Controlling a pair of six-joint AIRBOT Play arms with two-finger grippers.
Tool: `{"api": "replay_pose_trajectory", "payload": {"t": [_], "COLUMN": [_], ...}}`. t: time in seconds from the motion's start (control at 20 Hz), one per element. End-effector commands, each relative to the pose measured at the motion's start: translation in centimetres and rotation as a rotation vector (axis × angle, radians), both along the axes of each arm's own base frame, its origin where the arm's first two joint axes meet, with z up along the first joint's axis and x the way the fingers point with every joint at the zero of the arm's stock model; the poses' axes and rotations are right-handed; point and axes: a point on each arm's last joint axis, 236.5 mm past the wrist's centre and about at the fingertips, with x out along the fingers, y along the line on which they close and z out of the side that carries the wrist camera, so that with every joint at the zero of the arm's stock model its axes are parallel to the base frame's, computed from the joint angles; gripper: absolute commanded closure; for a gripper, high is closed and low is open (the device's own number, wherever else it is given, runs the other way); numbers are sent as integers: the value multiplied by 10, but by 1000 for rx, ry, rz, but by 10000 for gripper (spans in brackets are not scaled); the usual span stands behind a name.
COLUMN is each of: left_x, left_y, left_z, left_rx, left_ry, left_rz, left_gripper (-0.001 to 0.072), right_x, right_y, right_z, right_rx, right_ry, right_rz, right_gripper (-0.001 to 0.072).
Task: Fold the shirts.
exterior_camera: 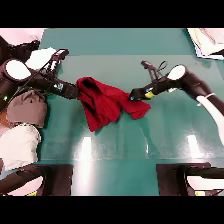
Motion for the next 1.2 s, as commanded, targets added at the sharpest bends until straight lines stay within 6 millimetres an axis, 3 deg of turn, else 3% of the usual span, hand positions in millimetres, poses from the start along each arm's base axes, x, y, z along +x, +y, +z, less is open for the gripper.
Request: {"api": "replay_pose_trajectory", "payload": {"t": [0.0, 0.15, 0.2, 0.3, 0.35, 0.45, 0.5, 0.6, 0.8, 1.0, 1.15], "left_x": [-7, -7, -7, -7, -7, -3, 2, 16, 20, 4, -17], "left_y": [1, 1, 1, 1, 1, 8, 15, 31, 42, 44, 40], "left_z": [-3, -3, -3, -3, -3, 5, 14, 50, 143, 214, 247], "left_rx": [12, 11, 11, 5, 6, 38, 71, 138, 167, 136, 94], "left_ry": [28, 28, 29, 40, 39, 13, -14, -96, -275, -392, -428], "left_rz": [-13, -12, -11, 5, 5, 2, 9, 35, 36, 48, 29], "left_gripper": [683, 683, 683, 683, 683, 684, 684, 684, 683, 684, 684], "right_x": [18, 24, 22, 20, 21, 28, 33, 41, 34, -4, -46], "right_y": [15, 15, 15, 14, 12, -4, -17, -50, -118, -159, -176], "right_z": [-22, -31, -36, -39, -34, -8, 14, 76, 233, 364, 429], "right_rx": [-14, -19, -22, -25, -28, -64, -77, -72, -40, -39, -54], "right_ry": [-62, -67, -52, -38, -57, -141, -199, -325, -586, -866, -1014], "right_rz": [-20, -40, -36, -30, -23, -17, -29, -85, -208, -308, -361], "right_gripper": [137, 149, 249, 570, 661, 697, 697, 698, 698, 698, 698]}}
